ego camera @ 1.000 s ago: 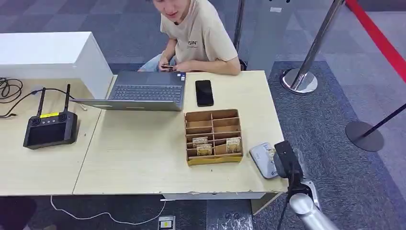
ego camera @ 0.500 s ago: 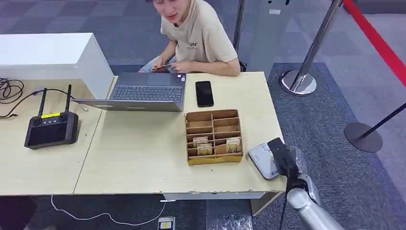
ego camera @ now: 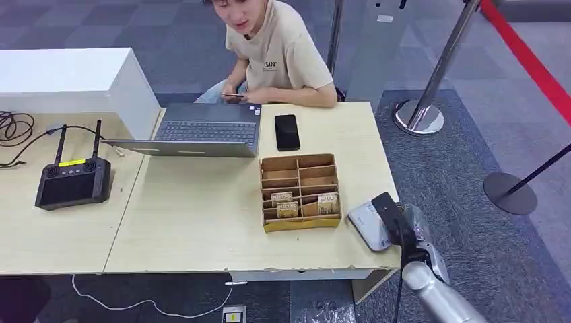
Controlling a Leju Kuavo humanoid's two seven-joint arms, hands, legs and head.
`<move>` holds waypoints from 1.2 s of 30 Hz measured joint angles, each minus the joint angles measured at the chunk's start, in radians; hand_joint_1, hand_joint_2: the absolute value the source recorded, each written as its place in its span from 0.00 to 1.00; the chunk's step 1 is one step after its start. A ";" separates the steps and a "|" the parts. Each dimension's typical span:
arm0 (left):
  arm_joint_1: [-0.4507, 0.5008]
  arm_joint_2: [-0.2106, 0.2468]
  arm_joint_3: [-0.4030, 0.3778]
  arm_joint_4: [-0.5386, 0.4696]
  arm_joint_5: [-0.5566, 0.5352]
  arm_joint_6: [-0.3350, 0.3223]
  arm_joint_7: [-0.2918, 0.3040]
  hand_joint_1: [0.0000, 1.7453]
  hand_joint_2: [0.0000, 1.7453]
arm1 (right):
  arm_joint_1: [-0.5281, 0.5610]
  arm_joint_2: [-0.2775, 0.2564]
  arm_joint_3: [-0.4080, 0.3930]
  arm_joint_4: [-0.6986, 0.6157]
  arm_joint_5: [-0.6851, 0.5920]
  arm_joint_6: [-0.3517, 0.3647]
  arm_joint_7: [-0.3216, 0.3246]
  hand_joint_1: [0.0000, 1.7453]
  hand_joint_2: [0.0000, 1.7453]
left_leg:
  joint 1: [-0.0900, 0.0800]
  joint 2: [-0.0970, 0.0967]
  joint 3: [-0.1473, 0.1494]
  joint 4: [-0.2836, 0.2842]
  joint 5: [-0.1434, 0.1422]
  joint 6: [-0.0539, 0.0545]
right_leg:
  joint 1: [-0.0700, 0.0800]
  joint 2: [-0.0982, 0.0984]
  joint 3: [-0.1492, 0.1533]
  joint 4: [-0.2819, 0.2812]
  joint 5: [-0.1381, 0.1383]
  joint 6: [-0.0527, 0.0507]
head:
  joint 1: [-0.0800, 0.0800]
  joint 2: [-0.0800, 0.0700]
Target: Pass the card to the sensor for recognition and then transmit it.
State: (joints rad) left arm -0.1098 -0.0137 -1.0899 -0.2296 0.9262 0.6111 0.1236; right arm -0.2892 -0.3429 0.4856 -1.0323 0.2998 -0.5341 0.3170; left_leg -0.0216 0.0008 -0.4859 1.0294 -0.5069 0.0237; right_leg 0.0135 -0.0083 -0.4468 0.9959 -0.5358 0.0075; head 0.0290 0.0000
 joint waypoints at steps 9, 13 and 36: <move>0.001 0.000 0.000 0.000 0.019 -0.002 -0.019 0.00 1.00 | 0.010 0.000 -0.004 -0.028 -0.124 -0.045 -0.169 1.00 1.00 | 0.000 0.000 -0.001 0.000 0.001 0.000 | 0.000 0.000 -0.001 0.000 0.001 0.000 | 0.000 0.000; 0.001 0.000 0.000 0.000 0.020 -0.003 -0.027 0.00 1.00 | 0.017 -0.007 -0.008 -0.118 -0.056 -0.094 -0.196 1.00 1.00 | -0.001 0.000 -0.005 0.000 0.001 0.000 | -0.001 0.000 -0.004 0.001 0.001 0.000 | 0.000 0.000; -0.004 0.000 -0.024 0.002 -0.048 -0.049 -0.029 0.00 1.00 | -0.394 0.011 0.114 -0.527 0.434 0.148 -0.071 1.00 1.00 | -0.001 -0.001 -0.016 0.000 0.002 0.000 | 0.000 -0.001 -0.014 0.003 0.001 0.000 | 0.000 0.000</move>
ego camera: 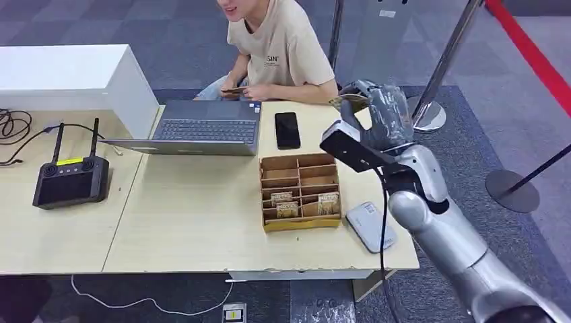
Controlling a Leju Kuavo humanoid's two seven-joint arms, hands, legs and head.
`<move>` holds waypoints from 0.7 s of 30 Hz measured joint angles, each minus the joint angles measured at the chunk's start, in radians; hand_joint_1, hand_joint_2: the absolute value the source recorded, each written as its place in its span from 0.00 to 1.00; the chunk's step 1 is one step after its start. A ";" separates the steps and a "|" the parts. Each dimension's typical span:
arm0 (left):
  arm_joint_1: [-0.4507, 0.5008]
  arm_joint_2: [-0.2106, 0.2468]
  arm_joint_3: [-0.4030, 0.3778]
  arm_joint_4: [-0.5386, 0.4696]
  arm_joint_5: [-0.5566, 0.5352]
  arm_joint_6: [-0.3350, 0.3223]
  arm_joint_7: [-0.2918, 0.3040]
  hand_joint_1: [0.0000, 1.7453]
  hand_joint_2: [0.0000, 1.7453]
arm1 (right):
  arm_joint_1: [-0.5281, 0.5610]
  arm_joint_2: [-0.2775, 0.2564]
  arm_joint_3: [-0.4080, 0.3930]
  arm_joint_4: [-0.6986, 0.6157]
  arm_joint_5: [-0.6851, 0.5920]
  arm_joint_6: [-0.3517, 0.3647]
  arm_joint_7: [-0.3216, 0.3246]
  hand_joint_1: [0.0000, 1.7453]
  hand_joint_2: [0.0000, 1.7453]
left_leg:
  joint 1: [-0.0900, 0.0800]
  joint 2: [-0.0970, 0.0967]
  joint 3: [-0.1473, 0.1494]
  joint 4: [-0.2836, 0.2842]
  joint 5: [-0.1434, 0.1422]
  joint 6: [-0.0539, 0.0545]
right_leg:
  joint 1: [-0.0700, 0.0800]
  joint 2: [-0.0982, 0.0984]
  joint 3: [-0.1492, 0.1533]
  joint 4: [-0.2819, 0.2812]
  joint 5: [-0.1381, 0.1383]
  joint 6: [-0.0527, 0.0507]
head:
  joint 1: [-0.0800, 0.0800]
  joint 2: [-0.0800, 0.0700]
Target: Pass the card to the sensor for recognition and then transmit it.
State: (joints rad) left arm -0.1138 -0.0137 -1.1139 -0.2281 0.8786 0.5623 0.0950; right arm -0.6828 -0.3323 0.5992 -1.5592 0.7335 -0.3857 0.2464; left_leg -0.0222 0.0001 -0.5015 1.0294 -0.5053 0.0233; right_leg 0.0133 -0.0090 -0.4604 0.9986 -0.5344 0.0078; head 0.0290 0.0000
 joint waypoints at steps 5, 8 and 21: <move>-0.002 0.000 -0.018 0.000 -0.018 -0.009 0.000 0.00 1.00 | -0.107 0.030 0.075 0.129 0.076 0.010 -0.002 1.00 1.00 | 0.000 0.000 0.000 0.000 0.000 0.000 | 0.000 0.000 0.000 0.000 0.000 0.000 | -0.001 0.000; -0.002 0.000 -0.029 0.000 -0.023 -0.009 0.000 0.00 1.00 | -0.145 0.046 0.113 0.212 0.104 0.015 -0.005 1.00 1.00 | 0.000 -0.001 -0.002 0.000 0.000 0.000 | 0.000 -0.001 -0.001 0.000 0.000 0.000 | 0.000 0.000; -0.005 0.000 -0.054 0.000 -0.029 -0.010 -0.003 0.00 1.00 | -0.298 0.100 0.287 0.583 0.395 0.079 0.014 1.00 1.00 | 0.000 -0.003 -0.006 0.000 0.000 0.000 | 0.000 -0.003 -0.005 0.000 0.000 0.000 | 0.000 0.000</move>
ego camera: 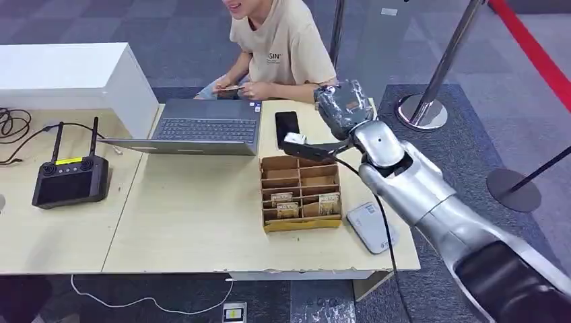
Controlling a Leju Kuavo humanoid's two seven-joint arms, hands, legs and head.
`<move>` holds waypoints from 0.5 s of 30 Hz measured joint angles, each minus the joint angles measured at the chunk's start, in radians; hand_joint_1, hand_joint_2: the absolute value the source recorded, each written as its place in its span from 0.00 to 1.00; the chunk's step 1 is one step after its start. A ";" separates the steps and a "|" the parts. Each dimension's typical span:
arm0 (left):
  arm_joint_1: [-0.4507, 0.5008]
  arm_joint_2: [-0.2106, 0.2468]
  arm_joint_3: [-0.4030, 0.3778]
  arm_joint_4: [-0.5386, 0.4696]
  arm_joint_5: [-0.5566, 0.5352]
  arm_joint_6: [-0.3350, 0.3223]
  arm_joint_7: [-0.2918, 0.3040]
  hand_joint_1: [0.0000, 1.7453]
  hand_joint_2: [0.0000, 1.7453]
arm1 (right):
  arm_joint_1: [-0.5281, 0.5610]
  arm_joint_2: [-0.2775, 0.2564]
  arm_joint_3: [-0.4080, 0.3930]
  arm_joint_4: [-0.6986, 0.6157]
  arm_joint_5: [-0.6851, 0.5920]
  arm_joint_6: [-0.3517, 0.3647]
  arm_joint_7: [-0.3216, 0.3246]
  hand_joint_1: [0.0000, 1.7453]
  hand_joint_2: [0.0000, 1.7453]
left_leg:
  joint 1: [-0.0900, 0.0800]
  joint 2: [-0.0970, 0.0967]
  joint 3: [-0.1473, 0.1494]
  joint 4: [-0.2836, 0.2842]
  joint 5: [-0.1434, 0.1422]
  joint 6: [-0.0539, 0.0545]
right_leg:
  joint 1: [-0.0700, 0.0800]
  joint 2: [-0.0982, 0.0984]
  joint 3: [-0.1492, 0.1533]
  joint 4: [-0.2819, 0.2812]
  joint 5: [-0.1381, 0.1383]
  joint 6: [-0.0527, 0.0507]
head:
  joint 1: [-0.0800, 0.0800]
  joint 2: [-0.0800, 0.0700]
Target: Pass the card to the sensor for recognition and then transmit it.
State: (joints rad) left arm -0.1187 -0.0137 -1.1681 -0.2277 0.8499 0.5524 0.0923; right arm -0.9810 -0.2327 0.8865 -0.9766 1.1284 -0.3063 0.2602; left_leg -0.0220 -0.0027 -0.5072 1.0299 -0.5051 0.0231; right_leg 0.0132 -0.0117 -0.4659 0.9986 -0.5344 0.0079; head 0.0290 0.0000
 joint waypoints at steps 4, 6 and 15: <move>0.000 0.000 0.000 0.000 0.000 0.000 0.000 0.00 1.00 | -0.012 0.009 0.023 0.058 0.003 0.001 0.000 1.00 1.00 | 0.000 0.000 0.000 0.000 0.000 0.000 | 0.000 0.000 0.000 0.000 0.000 0.000 | 0.000 0.000; 0.001 0.000 0.000 0.000 0.000 0.000 0.000 0.00 1.00 | -0.018 0.012 0.032 0.082 0.019 0.012 0.001 1.00 1.00 | 0.000 0.000 0.000 0.000 0.000 0.000 | 0.000 0.000 0.000 0.000 0.000 0.000 | 0.000 0.000; 0.001 0.000 -0.005 0.001 -0.001 -0.001 0.009 0.00 1.00 | -0.074 0.025 0.091 0.178 0.140 0.011 0.014 1.00 1.00 | 0.000 0.001 0.000 0.000 0.000 0.000 | 0.000 0.000 0.000 0.000 0.000 0.000 | 0.000 0.000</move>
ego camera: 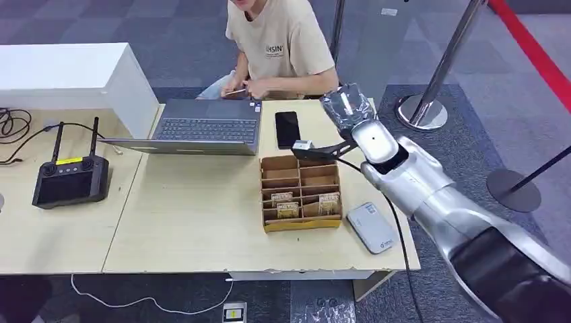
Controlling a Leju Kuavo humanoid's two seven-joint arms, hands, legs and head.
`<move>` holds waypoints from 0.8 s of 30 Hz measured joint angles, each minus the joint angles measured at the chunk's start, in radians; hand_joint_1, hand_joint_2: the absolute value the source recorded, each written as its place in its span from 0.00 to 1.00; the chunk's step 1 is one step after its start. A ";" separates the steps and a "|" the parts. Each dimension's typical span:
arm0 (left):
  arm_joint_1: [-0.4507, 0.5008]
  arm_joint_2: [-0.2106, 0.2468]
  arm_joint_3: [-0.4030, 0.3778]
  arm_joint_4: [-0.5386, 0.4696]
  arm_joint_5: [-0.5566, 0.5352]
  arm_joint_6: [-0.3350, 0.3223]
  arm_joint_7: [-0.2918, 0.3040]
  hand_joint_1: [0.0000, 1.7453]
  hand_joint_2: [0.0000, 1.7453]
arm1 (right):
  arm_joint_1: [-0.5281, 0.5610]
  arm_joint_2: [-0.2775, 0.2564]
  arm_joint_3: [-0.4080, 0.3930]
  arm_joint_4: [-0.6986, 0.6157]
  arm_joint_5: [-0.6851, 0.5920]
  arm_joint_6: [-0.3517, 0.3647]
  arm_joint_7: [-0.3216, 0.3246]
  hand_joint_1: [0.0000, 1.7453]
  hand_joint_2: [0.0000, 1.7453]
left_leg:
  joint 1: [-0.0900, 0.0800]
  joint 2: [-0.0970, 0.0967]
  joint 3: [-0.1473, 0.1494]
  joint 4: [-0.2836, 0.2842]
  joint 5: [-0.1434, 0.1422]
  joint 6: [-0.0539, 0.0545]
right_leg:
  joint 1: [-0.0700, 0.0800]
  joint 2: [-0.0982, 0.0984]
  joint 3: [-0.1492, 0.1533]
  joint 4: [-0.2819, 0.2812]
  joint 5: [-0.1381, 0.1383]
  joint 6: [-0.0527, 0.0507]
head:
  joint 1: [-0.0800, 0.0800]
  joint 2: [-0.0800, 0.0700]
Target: Pass the card to the sensor for recognition and then transmit it.
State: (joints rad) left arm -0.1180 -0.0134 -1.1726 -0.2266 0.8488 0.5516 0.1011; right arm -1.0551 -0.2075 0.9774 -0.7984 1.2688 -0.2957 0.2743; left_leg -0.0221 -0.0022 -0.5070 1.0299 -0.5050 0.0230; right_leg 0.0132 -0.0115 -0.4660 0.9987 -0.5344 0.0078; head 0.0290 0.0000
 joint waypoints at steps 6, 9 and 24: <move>0.000 0.000 -0.001 0.000 0.010 0.000 -0.009 0.00 1.00 | -0.016 0.009 0.025 0.038 0.019 -0.043 0.003 1.00 1.00 | 0.000 0.000 0.000 0.000 0.000 0.000 | 0.000 0.000 0.000 0.000 0.000 0.000 | 0.000 0.000; 0.000 0.001 -0.003 0.000 0.006 -0.006 0.003 0.00 1.00 | -0.016 0.016 0.037 0.053 0.018 -0.056 0.005 1.00 1.00 | 0.000 0.000 0.000 0.000 0.000 0.000 | 0.000 0.000 0.000 0.000 0.000 0.000 | 0.000 0.000; 0.001 0.001 -0.013 0.003 -0.003 -0.005 0.000 0.00 1.00 | -0.018 0.022 0.040 0.095 0.016 -0.063 0.007 1.00 1.00 | 0.000 0.000 0.000 0.000 0.000 0.000 | 0.000 0.000 0.000 0.000 0.000 0.000 | 0.000 0.000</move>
State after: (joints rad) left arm -0.1172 -0.0126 -1.1852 -0.2239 0.8454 0.5463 0.1011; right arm -1.0728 -0.1858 1.0174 -0.7031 1.2848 -0.3586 0.2811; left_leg -0.0221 -0.0021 -0.5066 1.0302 -0.5050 0.0230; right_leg 0.0132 -0.0114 -0.4658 0.9986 -0.5344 0.0079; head 0.0286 0.0000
